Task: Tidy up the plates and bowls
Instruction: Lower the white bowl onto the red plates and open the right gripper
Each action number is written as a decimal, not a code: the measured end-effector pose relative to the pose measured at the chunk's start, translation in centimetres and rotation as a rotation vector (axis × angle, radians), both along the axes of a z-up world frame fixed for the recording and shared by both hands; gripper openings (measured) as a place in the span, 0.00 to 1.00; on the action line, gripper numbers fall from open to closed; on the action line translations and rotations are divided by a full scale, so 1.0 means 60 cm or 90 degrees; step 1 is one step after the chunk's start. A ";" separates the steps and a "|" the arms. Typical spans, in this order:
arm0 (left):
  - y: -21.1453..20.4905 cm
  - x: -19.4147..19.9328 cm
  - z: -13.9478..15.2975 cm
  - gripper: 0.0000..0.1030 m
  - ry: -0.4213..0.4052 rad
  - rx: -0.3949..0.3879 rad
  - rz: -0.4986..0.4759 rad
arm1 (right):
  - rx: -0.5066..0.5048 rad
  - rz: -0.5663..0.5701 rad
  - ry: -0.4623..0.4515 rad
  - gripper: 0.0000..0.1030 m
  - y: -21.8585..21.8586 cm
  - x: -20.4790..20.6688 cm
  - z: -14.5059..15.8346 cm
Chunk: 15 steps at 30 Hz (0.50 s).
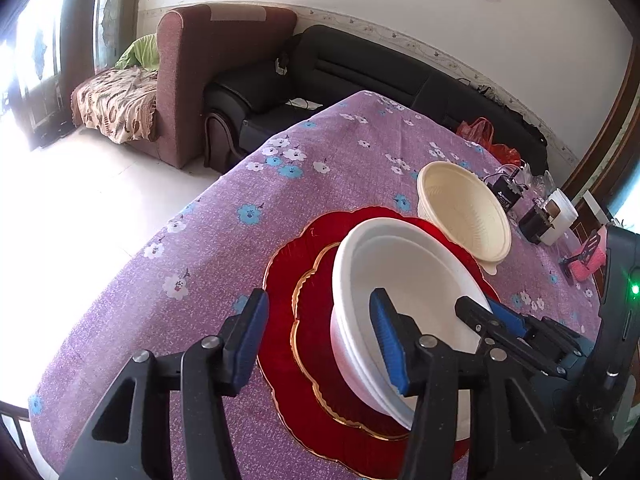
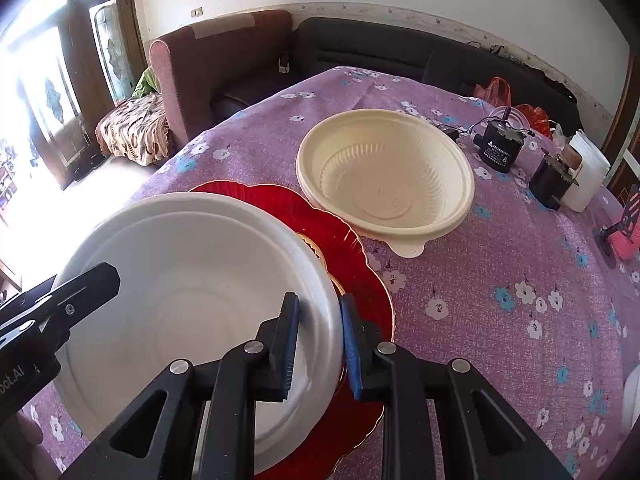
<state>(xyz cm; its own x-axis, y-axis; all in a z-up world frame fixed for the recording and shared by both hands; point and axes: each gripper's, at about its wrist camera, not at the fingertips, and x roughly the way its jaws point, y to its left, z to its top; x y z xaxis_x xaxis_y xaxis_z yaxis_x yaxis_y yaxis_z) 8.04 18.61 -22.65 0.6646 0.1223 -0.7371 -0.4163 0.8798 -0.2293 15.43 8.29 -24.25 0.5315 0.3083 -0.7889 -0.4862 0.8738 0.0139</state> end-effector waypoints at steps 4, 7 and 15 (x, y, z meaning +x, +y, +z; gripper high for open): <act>-0.001 -0.004 0.003 0.57 -0.002 0.009 0.009 | -0.013 -0.010 -0.019 0.22 -0.001 0.000 0.005; 0.003 -0.009 0.003 0.59 -0.003 -0.003 0.011 | -0.019 -0.015 -0.025 0.22 -0.003 0.003 0.004; 0.015 -0.030 0.017 0.67 -0.031 -0.024 0.025 | 0.071 -0.031 0.015 0.43 -0.029 0.012 0.009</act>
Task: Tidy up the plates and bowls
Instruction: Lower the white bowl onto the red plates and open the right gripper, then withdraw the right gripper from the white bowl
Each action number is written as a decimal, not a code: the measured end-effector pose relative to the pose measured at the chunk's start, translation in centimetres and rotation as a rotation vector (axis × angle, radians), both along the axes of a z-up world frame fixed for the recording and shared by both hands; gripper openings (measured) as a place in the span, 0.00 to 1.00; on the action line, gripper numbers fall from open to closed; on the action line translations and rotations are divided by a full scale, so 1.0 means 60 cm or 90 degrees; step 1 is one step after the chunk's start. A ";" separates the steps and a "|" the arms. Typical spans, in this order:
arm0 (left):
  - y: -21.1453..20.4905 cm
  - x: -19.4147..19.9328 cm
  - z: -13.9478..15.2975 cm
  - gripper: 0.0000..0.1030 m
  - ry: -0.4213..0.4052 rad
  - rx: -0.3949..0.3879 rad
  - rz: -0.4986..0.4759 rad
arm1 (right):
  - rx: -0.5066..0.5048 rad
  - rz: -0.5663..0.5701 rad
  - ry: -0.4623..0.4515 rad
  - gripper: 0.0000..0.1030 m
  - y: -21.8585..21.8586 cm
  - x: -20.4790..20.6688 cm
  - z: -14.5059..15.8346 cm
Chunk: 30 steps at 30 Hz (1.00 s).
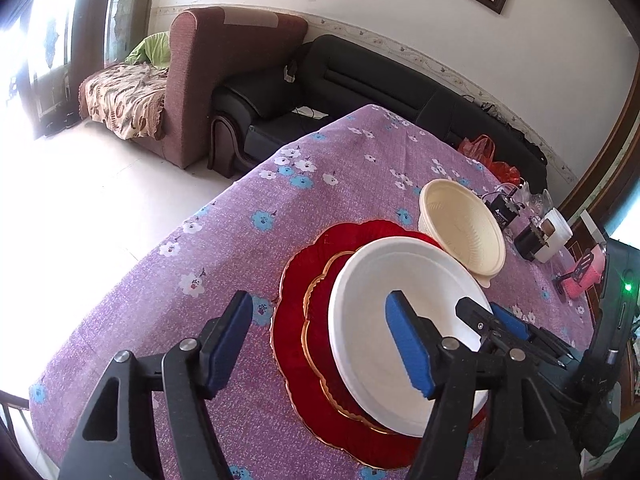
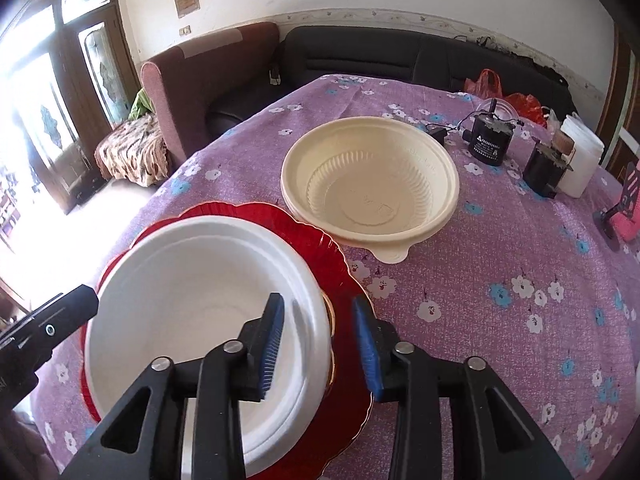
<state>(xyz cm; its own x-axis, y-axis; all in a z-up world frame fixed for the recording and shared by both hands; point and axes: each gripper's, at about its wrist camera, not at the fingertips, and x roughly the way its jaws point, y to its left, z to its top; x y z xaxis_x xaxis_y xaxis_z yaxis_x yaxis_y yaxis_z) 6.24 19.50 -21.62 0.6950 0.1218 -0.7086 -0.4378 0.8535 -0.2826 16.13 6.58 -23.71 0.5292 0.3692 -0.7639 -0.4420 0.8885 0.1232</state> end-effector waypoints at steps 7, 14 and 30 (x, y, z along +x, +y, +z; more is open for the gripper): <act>0.001 -0.021 0.024 0.69 -0.025 -0.003 0.007 | 0.080 -0.024 -0.015 0.50 -0.039 -0.017 0.040; -0.020 -0.038 0.048 0.74 -0.045 0.020 0.011 | 0.098 -0.051 -0.027 0.57 -0.103 -0.047 0.060; -0.200 -0.048 0.097 0.82 -0.078 0.199 -0.085 | 0.087 -0.101 -0.022 0.63 -0.237 -0.101 0.032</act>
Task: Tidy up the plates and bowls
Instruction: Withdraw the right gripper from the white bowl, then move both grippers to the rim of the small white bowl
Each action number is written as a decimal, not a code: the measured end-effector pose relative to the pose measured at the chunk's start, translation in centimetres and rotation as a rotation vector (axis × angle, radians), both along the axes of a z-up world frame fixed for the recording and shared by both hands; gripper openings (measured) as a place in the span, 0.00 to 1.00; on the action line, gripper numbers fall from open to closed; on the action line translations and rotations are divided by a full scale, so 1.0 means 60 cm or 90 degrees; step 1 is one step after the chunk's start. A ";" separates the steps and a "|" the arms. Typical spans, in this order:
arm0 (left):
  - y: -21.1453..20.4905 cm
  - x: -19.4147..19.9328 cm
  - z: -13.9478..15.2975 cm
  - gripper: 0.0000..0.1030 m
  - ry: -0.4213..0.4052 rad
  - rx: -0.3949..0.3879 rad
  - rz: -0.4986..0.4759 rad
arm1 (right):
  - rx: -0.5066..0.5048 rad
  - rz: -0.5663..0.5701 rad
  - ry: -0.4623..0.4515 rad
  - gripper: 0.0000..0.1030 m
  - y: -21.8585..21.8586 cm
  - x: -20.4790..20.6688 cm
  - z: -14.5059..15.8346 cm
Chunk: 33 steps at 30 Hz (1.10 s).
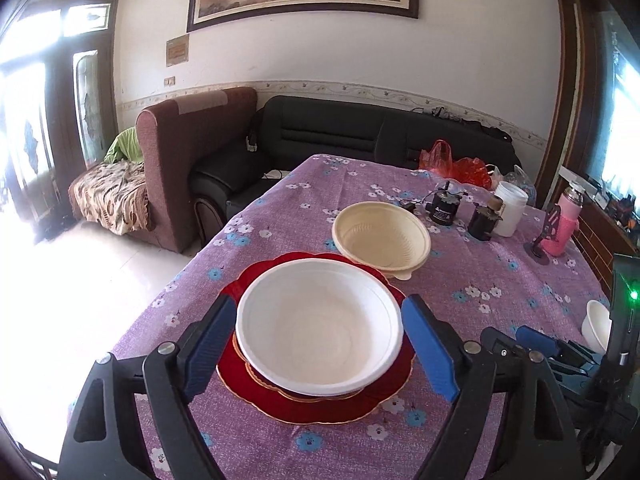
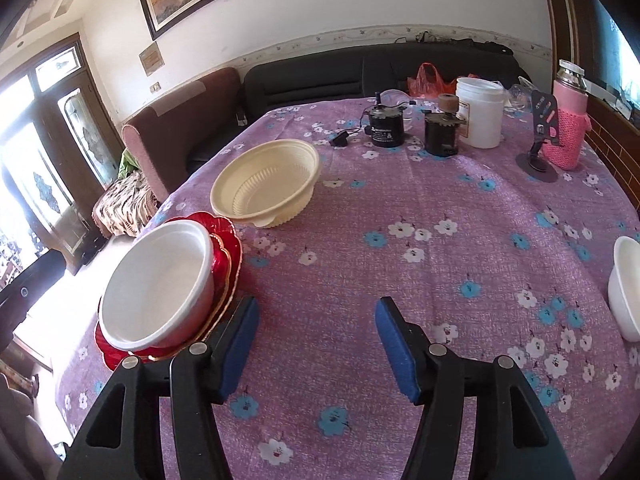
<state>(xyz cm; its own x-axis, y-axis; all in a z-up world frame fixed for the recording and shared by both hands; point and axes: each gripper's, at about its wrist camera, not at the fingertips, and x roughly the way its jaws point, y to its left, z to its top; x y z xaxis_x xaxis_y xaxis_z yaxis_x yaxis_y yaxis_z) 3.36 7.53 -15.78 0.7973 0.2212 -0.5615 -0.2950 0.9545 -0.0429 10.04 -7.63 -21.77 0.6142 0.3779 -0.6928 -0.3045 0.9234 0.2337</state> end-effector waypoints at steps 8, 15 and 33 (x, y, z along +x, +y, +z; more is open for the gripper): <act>-0.062 0.008 -0.010 0.82 0.021 0.033 -0.043 | 0.019 -0.046 0.008 0.64 -0.071 -0.002 -0.006; -0.126 0.022 -0.022 0.83 0.049 0.062 -0.102 | 0.032 -0.087 0.009 0.64 -0.139 -0.004 -0.010; -0.281 0.092 -0.029 0.82 0.135 0.035 -0.329 | 0.042 -0.254 0.002 0.67 -0.371 -0.021 0.003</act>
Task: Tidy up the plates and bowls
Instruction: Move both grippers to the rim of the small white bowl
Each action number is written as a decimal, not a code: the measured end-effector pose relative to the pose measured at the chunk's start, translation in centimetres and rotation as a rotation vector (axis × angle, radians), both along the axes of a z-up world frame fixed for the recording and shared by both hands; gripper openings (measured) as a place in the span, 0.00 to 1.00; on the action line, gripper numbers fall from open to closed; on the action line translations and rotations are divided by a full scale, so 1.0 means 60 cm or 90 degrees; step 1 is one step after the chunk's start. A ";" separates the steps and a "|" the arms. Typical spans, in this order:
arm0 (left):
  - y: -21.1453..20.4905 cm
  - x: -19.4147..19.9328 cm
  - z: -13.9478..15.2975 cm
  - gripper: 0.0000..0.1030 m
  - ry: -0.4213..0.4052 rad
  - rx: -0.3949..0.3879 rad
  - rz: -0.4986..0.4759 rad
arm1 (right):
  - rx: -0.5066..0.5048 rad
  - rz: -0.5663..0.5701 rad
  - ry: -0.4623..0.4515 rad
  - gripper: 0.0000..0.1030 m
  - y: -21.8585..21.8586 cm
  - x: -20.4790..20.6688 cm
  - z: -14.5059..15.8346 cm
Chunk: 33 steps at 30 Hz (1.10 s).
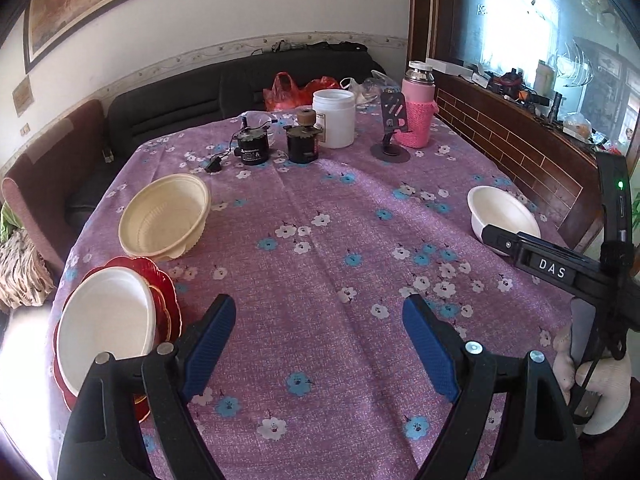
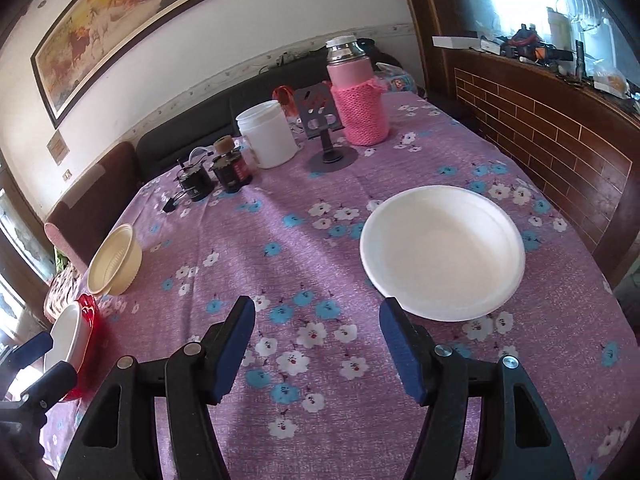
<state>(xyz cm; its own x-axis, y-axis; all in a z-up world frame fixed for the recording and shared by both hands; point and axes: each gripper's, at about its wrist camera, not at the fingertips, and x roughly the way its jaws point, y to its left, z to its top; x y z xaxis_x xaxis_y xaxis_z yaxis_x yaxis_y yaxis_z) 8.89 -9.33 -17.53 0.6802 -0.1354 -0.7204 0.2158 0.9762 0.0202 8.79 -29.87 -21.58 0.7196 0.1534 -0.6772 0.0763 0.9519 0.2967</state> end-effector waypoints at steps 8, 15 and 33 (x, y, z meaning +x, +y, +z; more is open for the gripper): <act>0.104 0.025 0.068 0.82 -0.044 -0.005 0.087 | -0.006 0.033 -0.020 0.67 0.040 0.023 0.033; 0.161 0.043 0.082 0.83 -0.004 -0.067 0.103 | 0.014 0.002 -0.067 0.67 0.032 0.018 0.070; -0.157 0.147 -0.006 0.82 0.091 -0.110 -0.068 | 0.096 -0.197 0.020 0.73 -0.252 0.019 -0.039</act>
